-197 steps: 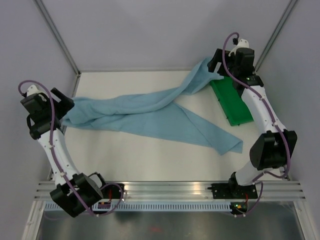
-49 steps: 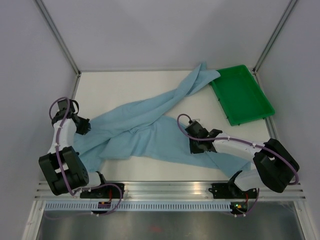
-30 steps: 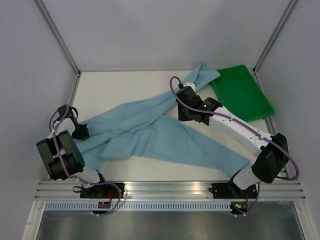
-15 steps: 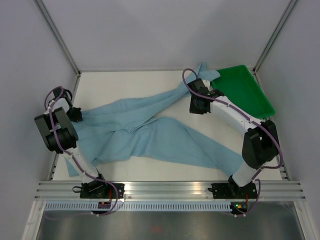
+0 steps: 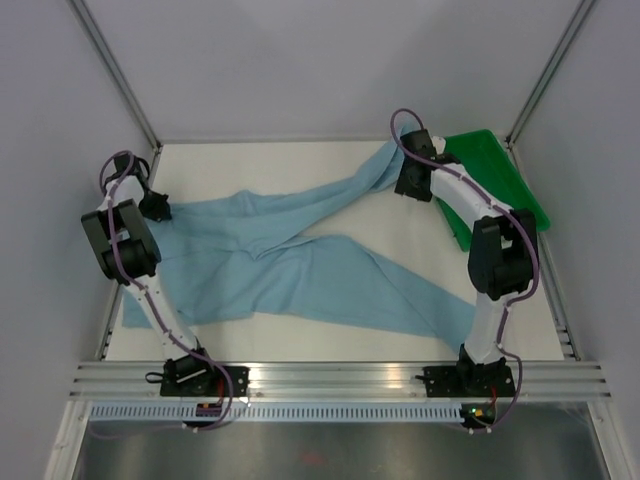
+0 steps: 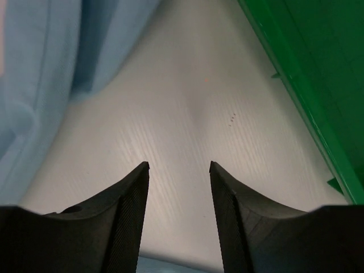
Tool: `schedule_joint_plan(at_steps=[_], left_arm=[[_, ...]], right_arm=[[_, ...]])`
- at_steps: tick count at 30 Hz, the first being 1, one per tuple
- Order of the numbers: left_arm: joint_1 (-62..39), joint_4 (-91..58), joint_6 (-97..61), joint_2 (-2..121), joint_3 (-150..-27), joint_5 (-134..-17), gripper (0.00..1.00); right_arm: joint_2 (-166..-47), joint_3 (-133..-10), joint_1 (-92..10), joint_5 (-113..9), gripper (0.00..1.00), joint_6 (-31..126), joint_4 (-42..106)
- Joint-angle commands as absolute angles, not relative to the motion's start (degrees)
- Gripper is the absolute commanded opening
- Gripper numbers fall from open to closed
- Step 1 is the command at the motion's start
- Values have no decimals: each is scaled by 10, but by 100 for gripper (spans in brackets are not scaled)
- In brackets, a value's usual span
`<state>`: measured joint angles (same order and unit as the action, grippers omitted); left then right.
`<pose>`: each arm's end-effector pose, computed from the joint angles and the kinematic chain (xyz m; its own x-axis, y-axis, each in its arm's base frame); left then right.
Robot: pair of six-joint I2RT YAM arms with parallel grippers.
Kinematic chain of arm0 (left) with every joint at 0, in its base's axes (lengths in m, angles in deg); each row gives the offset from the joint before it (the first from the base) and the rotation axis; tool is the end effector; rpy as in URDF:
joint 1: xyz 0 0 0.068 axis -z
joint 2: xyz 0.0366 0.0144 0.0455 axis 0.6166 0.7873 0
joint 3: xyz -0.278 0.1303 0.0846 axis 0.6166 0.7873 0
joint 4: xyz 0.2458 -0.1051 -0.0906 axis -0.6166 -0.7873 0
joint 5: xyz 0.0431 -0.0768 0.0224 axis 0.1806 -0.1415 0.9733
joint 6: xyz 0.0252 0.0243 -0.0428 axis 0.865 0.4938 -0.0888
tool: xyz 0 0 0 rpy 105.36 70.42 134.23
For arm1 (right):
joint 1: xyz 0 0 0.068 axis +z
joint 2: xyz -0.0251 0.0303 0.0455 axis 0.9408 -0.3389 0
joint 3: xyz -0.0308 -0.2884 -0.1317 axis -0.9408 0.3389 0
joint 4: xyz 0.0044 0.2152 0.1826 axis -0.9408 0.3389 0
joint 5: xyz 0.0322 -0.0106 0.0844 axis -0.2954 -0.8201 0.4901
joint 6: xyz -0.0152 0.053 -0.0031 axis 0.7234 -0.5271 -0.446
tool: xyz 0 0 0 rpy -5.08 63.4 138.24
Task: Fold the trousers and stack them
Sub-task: Flatten the trousers out
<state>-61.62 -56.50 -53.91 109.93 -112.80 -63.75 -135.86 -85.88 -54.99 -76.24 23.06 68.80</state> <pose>0.4645 0.2050 0.1858 -0.2635 -0.9143 -0.3075 -0.9047 0.3449 -0.2501 0.4464 0.1099 0.2721 -0.7536 0.3086 -0.5804 0.3376 0.9393 0.0610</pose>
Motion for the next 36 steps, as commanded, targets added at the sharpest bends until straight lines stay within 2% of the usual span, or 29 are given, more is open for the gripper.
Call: schedule_joint_plan(at_steps=[1,3,7,8,9,10,11,12,14,21,30,36], left_arm=[[-613,-558,-525,1127,-1162,-664,2],[-613,-562,-517,1118,-1160,-670,2],[-614,-530,-488,1043,-1088,-704,5],[-615,-499,-482,1024,-1071,-715,19],[-614,-484,-468,1004,-1056,-741,28],[-614,-475,-465,970,-1032,-752,45],[-614,-457,-462,956,-1022,-779,56],[-614,-453,-462,943,-1006,-794,64],[-614,-441,-463,912,-992,-834,74],[-614,-426,-458,813,-911,-875,78],[-586,-431,-466,711,-770,-907,77],[-554,-426,-477,681,-728,-912,77]], right_arm=[[-1420,-970,-546,-746,55,249,641],[-1453,-1019,-550,-731,56,238,642],[-1513,-1122,-553,-678,65,212,604],[-1529,-1129,-553,-669,71,203,577],[-1541,-1150,-553,-663,73,200,570],[-1569,-1164,-553,-662,76,197,572],[-1585,-1179,-553,-664,77,196,580],[-1600,-1213,-553,-671,77,195,592],[-1637,-1243,-553,-678,78,195,616],[-1664,-1243,-553,-718,78,202,622],[-1690,-1252,-557,-736,78,215,583],[-1726,-1276,-566,-737,75,216,570]])
